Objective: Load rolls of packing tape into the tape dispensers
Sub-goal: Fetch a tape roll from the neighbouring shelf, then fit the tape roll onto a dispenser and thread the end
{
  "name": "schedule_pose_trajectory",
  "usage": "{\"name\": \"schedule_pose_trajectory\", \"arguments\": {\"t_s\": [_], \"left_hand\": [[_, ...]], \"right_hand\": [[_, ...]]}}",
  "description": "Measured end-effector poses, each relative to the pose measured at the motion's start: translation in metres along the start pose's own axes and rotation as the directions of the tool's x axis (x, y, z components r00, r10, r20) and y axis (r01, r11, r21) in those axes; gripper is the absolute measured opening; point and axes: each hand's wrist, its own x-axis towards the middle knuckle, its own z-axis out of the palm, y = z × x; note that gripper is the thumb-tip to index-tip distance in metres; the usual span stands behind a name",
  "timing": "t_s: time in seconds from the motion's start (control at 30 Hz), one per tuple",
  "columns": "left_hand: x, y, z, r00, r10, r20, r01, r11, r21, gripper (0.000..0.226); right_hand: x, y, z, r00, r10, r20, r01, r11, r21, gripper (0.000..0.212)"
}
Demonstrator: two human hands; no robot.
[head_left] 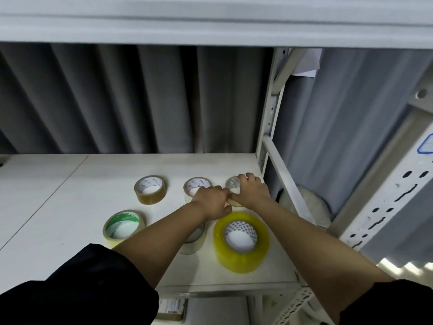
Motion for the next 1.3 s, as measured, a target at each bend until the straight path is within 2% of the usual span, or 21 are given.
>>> {"name": "schedule_pose_trajectory", "arguments": {"t_s": [0.13,0.27,0.43,0.53,0.63,0.7,0.73,0.8,0.87,0.9,0.97,1.0,1.07,1.17,1.3], "left_hand": [[-0.007,0.013,0.008,0.992,0.045,0.119,-0.045,0.999,-0.006,0.057],[-0.012,0.025,0.011,0.980,0.077,0.184,-0.083,0.996,0.026,0.050],[-0.014,0.029,0.009,0.989,0.039,0.141,-0.050,0.996,0.080,0.047],[-0.015,0.029,0.011,0.991,0.028,0.130,-0.033,0.999,0.039,0.047],[-0.017,0.026,0.015,0.996,0.000,0.093,0.007,0.997,-0.072,0.045],[-0.021,0.022,0.016,0.997,-0.051,0.055,0.061,0.981,-0.183,0.044],[-0.024,0.018,0.016,0.996,-0.083,0.033,0.089,0.963,-0.253,0.044],[-0.026,0.010,0.015,0.989,-0.148,-0.027,0.123,0.899,-0.420,0.041],[-0.028,0.005,0.012,0.976,-0.203,-0.081,0.121,0.810,-0.573,0.035],[-0.028,0.005,0.009,0.970,-0.222,-0.103,0.106,0.763,-0.638,0.033],[-0.029,0.004,0.002,0.955,-0.261,-0.143,0.071,0.666,-0.742,0.033],[-0.031,0.005,-0.002,0.944,-0.285,-0.166,0.048,0.617,-0.785,0.034],[-0.034,0.006,-0.007,0.920,-0.332,-0.209,-0.001,0.530,-0.848,0.035],[-0.038,0.006,-0.013,0.904,-0.357,-0.235,-0.055,0.448,-0.893,0.036],[-0.037,0.001,-0.017,0.921,-0.353,-0.165,-0.065,0.278,-0.958,0.037]], "right_hand": [[-0.016,0.007,-0.012,0.998,0.021,-0.061,-0.023,0.999,-0.023,0.064],[-0.032,0.012,-0.018,0.997,0.051,-0.063,-0.051,0.999,0.010,0.055],[-0.050,0.021,-0.022,0.999,0.048,-0.016,-0.048,0.999,-0.021,0.040],[-0.058,0.027,-0.023,0.996,0.094,0.001,-0.094,0.995,-0.028,0.035],[-0.063,0.031,-0.025,0.982,0.191,-0.012,-0.188,0.975,0.119,0.035],[-0.066,0.033,-0.025,0.962,0.274,0.004,-0.253,0.882,0.398,0.031],[-0.069,0.033,-0.026,0.954,0.301,0.014,-0.256,0.784,0.566,0.033],[-0.074,0.030,-0.029,0.933,0.355,0.061,-0.244,0.497,0.833,0.047],[-0.080,0.027,-0.029,0.918,0.361,0.164,-0.247,0.196,0.949,0.058],[-0.083,0.027,-0.029,0.912,0.343,0.223,-0.265,0.078,0.961,0.062],[-0.085,0.024,-0.030,0.904,0.263,0.338,-0.329,-0.080,0.941,0.078],[-0.083,0.024,-0.028,0.906,0.213,0.366,-0.345,-0.129,0.930,0.084],[-0.085,0.018,-0.033,0.923,0.147,0.356,-0.331,-0.170,0.928,0.072],[-0.091,0.012,-0.043,0.960,0.089,0.264,-0.251,-0.134,0.959,0.048],[-0.100,0.009,-0.043,0.981,-0.056,0.187,-0.192,-0.112,0.975,0.039]]}}
